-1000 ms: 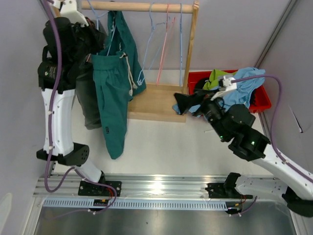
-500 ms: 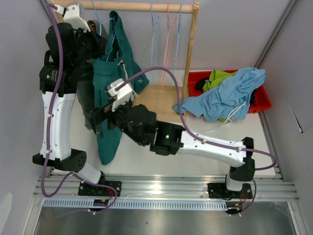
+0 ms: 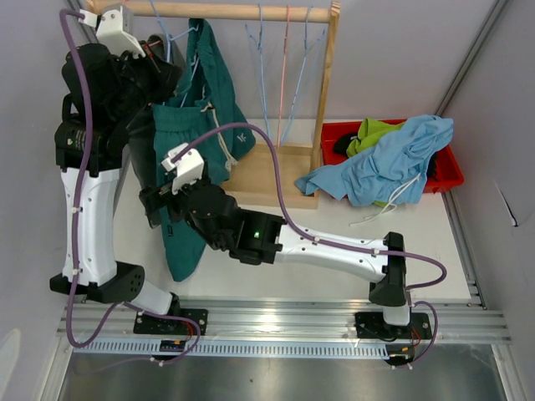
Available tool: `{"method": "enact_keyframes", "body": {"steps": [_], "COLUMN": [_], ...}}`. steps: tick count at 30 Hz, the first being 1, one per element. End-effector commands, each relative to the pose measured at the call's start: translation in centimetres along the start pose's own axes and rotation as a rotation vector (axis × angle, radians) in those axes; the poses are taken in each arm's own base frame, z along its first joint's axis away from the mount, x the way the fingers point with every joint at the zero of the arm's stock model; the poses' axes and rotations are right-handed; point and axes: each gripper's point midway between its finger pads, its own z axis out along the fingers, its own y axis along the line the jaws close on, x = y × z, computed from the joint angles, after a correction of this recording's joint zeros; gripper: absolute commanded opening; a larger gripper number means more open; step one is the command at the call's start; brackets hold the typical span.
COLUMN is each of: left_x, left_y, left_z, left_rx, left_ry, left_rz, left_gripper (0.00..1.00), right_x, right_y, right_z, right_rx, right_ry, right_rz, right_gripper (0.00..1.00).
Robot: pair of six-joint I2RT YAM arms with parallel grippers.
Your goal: Remove the shorts from the hanger
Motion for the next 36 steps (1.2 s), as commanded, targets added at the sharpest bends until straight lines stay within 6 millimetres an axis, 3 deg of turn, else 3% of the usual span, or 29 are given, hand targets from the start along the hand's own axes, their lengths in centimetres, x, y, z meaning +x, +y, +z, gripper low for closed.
{"method": "enact_keyframes", "body": {"steps": [1, 2, 6, 7, 9, 10, 13, 17, 20, 23, 25, 27, 29, 31, 32, 34, 35, 36], "left_x": [-4.8, -4.5, -4.7, -4.8, -4.7, -4.4, -4.3, -4.5, -4.8, -5.6, -5.8, -5.4, -5.2, -4.0, -3.7, -0.8, -0.6, 1.5], "left_y": [-2.2, -2.2, -2.3, -2.4, -2.4, -2.3, -2.2, -1.6, -0.6, 0.6, 0.9, 0.9, 0.6, 0.5, 0.1, -0.1, -0.7, -0.5], "left_z": [-3.6, -3.4, -3.9, -3.9, -4.1, -3.9, -4.0, -3.7, -3.1, -2.5, -1.9, -1.7, -2.0, -2.0, -3.1, -3.1, -5.0, -5.0], "left_rx": [0.086, 0.088, 0.096, 0.1, 0.104, 0.1, 0.096, 0.071, 0.019, -0.036, -0.047, -0.047, -0.029, -0.015, -0.004, 0.023, 0.043, 0.049], "left_ry": [-0.169, -0.159, -0.167, -0.169, -0.171, -0.161, -0.165, -0.176, -0.185, -0.202, -0.203, -0.188, -0.183, -0.151, -0.139, -0.048, -0.049, 0.002], "left_rz": [-0.011, -0.014, -0.022, -0.021, -0.025, -0.029, -0.028, -0.013, 0.006, 0.026, 0.027, 0.021, 0.011, 0.002, -0.002, -0.015, -0.007, -0.008], "left_gripper": [0.0, 0.0, 0.0, 0.0, 0.0, 0.0, 0.0, 0.0, 0.0, 0.0, 0.0, 0.0, 0.0, 0.0, 0.0, 0.0, 0.0, 0.0], "right_x": [-1.2, -1.0, -0.7, -0.7, -0.4, -0.3, -0.1, 1.8, 4.5, 8.4, 11.3, 12.9, 12.9, 12.0, 11.6, 10.0, 8.5, 7.4], "right_y": [0.1, 0.2, 0.4, 0.5, 1.1, 1.1, 2.2, 4.7, 6.6, 7.6, 7.4, 7.0, 6.6, 5.4, 4.8, 2.3, 1.5, -1.3], "right_z": [0.7, 0.7, 0.8, 0.7, 0.4, 0.2, -0.9, -4.9, -9.3, -13.1, -14.3, -14.4, -14.0, -12.8, -12.3, -9.9, -8.9, -7.0], "right_rx": [0.032, 0.032, 0.03, 0.025, 0.014, 0.013, -0.003, -0.041, -0.07, -0.102, -0.101, -0.087, -0.074, -0.052, -0.044, 0.001, 0.013, 0.06], "right_ry": [-0.059, -0.057, -0.054, -0.054, -0.048, -0.044, -0.05, -0.017, 0.027, 0.097, 0.154, 0.184, 0.181, 0.158, 0.148, 0.113, 0.087, 0.066], "right_rz": [0.014, 0.006, -0.001, -0.004, -0.008, -0.013, -0.007, -0.031, -0.052, -0.017, 0.026, 0.034, 0.027, 0.019, 0.0, 0.0, 0.01, -0.011], "right_gripper": [0.95, 0.91, 0.53, 0.35, 0.19, 0.0, 0.0, 0.0, 0.0, 0.0, 0.0, 0.0, 0.0, 0.0, 0.0, 0.0, 0.0, 0.0]}}
